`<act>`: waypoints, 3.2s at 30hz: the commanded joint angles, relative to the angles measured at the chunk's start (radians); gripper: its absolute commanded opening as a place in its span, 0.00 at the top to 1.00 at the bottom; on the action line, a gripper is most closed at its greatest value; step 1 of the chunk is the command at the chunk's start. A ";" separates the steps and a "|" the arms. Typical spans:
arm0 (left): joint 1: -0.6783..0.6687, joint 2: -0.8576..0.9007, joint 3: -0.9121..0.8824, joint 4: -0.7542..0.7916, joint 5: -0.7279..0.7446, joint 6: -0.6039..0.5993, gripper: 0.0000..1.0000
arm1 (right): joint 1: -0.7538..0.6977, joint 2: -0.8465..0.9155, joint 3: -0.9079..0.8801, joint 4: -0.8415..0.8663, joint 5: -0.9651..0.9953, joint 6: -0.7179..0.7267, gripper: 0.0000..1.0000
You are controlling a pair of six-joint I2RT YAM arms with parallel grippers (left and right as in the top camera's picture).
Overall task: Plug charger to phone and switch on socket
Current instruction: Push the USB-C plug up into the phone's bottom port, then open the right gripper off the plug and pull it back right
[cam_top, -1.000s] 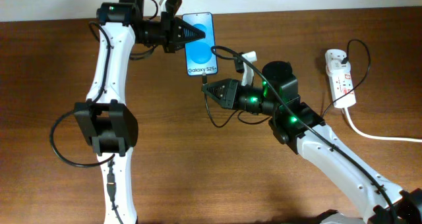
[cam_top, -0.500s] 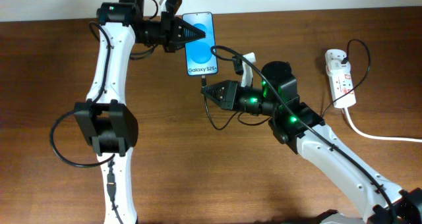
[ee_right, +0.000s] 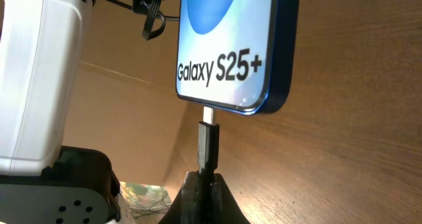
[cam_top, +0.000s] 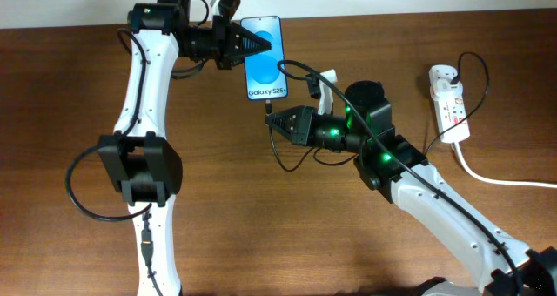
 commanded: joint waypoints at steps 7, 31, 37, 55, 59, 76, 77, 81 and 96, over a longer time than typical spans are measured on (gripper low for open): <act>0.003 -0.006 0.017 -0.003 0.055 -0.011 1.00 | 0.005 0.007 0.000 0.007 0.014 -0.003 0.96; -0.014 -0.006 0.017 -0.044 0.055 -0.010 1.00 | -0.023 0.007 0.000 0.015 0.074 -0.014 0.96; -0.020 -0.006 0.017 -0.044 0.055 -0.010 1.00 | -0.023 0.007 0.000 0.015 0.073 -0.014 0.96; -0.033 -0.006 0.017 -0.044 0.053 -0.002 1.00 | -0.050 0.007 0.000 0.053 0.072 -0.002 0.96; -0.034 -0.006 0.017 -0.044 0.053 -0.002 1.00 | -0.086 0.007 0.000 0.068 0.057 0.012 0.96; -0.034 -0.006 0.017 -0.047 0.054 -0.002 1.00 | -0.095 0.024 0.000 0.127 0.036 0.031 0.96; -0.033 -0.006 0.017 -0.047 0.054 -0.002 1.00 | -0.095 0.024 0.000 0.127 0.030 0.030 0.96; -0.030 -0.006 0.017 -0.043 0.053 -0.002 1.00 | -0.095 0.024 0.000 0.126 -0.012 0.030 0.82; 0.020 -0.006 0.017 -0.021 -0.141 -0.003 1.00 | -0.148 0.024 0.000 -0.003 -0.163 -0.088 0.27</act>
